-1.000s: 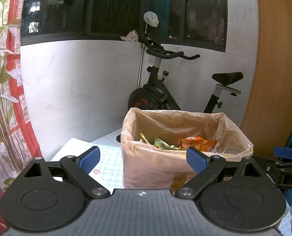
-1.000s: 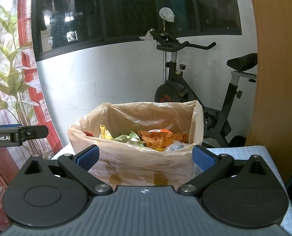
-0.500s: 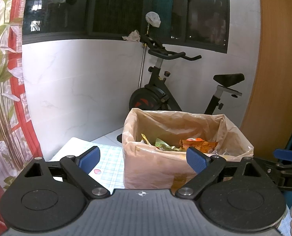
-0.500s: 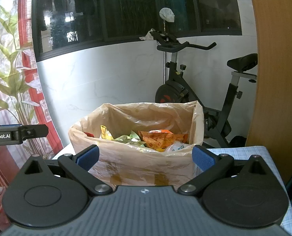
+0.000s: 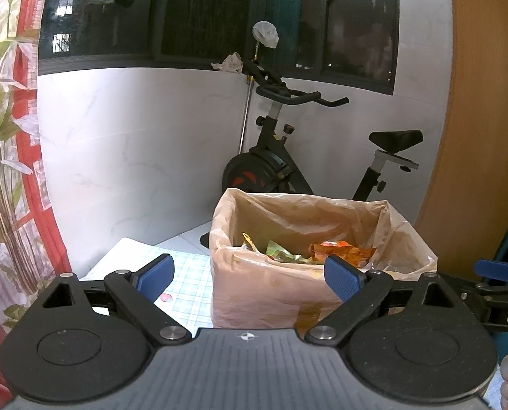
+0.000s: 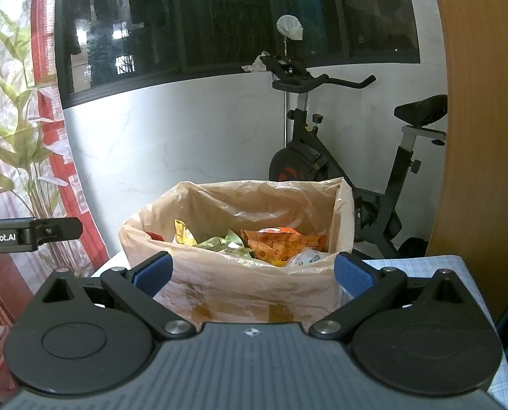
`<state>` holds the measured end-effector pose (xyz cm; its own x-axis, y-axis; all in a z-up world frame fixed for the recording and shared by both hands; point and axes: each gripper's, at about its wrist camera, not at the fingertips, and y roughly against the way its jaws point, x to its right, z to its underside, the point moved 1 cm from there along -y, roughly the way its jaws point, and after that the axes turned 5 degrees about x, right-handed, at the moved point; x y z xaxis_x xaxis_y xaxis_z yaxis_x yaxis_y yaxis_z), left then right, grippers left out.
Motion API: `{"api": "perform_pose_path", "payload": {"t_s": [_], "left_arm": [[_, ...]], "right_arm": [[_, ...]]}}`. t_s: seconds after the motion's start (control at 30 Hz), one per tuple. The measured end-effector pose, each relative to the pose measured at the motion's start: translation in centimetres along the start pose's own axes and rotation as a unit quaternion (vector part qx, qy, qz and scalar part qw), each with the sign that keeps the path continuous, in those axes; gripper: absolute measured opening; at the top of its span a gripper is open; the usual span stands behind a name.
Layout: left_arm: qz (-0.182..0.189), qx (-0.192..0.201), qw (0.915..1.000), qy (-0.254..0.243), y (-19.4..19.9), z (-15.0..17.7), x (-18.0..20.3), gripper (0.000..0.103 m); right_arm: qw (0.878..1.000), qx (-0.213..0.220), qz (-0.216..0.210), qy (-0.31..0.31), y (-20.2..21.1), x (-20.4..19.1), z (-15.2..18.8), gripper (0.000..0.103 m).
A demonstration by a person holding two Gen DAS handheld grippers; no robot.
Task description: Organize snacks
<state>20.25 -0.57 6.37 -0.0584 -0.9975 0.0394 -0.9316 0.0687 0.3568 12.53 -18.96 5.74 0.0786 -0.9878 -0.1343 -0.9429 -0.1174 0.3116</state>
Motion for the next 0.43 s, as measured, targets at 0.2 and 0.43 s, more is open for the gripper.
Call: {"api": "perform_pose_path", "payload": {"t_s": [0.2, 0.43], "left_arm": [[0.007, -0.001, 1.0000, 0.000, -0.10, 0.13, 0.19, 0.096], [0.012, 0.000, 0.9999, 0.004, -0.06, 0.36, 0.15, 0.096]], "right_arm": [[1.000, 0.001, 0.003, -0.001, 0.10, 0.17, 0.07, 0.103], [1.000, 0.000, 0.005, -0.002, 0.05, 0.33, 0.13, 0.103]]}}
